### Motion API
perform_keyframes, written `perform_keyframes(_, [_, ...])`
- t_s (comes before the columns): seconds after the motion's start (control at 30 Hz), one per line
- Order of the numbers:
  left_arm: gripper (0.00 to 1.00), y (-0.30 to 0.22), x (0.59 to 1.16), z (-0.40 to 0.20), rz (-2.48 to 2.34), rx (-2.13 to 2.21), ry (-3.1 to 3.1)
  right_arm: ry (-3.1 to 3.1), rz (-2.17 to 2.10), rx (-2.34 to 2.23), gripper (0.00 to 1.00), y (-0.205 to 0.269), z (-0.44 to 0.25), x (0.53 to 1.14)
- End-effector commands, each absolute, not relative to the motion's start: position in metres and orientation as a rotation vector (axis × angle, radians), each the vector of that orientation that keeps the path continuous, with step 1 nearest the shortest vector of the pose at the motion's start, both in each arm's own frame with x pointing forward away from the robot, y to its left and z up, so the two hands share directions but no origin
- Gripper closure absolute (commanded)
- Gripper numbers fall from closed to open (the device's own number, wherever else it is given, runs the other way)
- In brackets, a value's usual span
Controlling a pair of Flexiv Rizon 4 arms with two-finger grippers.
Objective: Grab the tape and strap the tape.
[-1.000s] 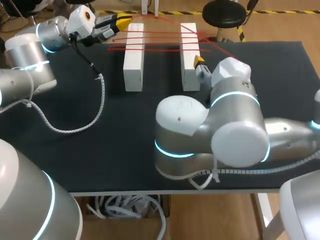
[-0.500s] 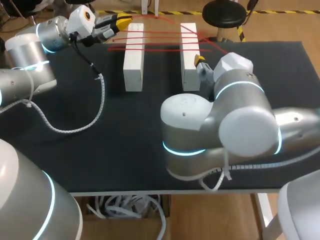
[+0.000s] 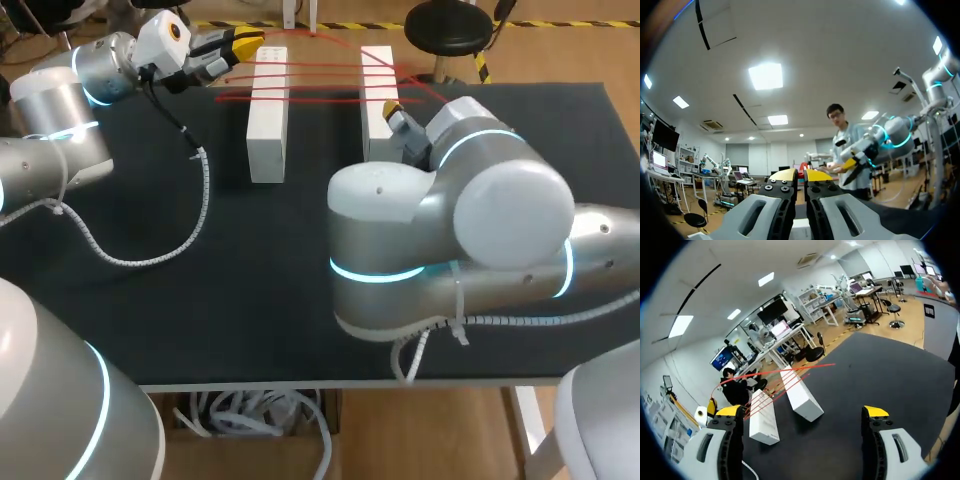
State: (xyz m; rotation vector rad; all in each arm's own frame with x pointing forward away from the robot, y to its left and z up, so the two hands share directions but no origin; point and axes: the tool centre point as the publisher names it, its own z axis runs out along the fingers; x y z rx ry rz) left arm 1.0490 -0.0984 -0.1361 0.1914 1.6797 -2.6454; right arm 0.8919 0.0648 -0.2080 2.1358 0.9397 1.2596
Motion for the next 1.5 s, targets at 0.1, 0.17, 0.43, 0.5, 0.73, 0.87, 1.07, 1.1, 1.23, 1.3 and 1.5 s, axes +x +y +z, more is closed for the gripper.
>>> perform_keyframes(0.1, [1.0,-0.0987,1.0491,-0.1363,-2.645,0.191,1.679,0.939,1.258,2.222,0.0,0.0589,-0.2008,0.8981])
perform_keyframes(0.17, [1.0,-0.0987,1.0491,-0.1363,-2.645,0.191,1.679,0.941,1.247,2.256,0.0,0.0582,-0.2018,0.8996])
perform_keyframes(0.43, [1.0,-0.0987,1.0491,-0.1363,-2.645,0.191,1.679,0.966,1.254,2.252,0.0,0.0578,-0.2021,0.9004])
perform_keyframes(0.5, [1.0,-0.0987,1.0491,-0.1363,-2.645,0.191,1.679,0.966,1.254,2.252,0.0,0.0578,-0.2021,0.9004])
perform_keyframes(0.73, [1.0,-0.0987,1.0491,-0.1363,-2.645,0.191,1.679,0.966,1.254,2.252,0.0,0.0578,-0.2021,0.9004])
perform_keyframes(0.87, [1.0,-0.0987,1.0491,-0.1363,-2.645,0.191,1.679,0.966,1.254,2.252,0.0,0.0578,-0.2021,0.9004])
perform_keyframes(1.07, [1.0,-0.0987,1.0491,-0.1363,-2.645,0.191,1.679,0.923,1.223,2.358,0.0,0.0567,-0.2018,0.9006])
perform_keyframes(1.1, [1.0,-0.0987,1.0491,-0.1363,-2.645,0.191,1.679,0.898,1.211,2.397,0.0,0.0561,-0.202,0.9004])
perform_keyframes(1.23, [1.0,-0.0987,1.0491,-0.1363,-2.645,0.191,1.679,0.811,1.22,2.515,0.0,0.0547,-0.2025,0.8993])
perform_keyframes(1.3, [1.0,-0.0987,1.0491,-0.1363,-2.645,0.191,1.679,0.783,1.233,2.536,0.0,0.0545,-0.2018,0.8986])
perform_keyframes(1.5, [1.0,-0.0987,1.0491,-0.1363,-2.645,0.191,1.679,0.676,1.32,2.613,0.0,0.055,-0.1977,0.8979])
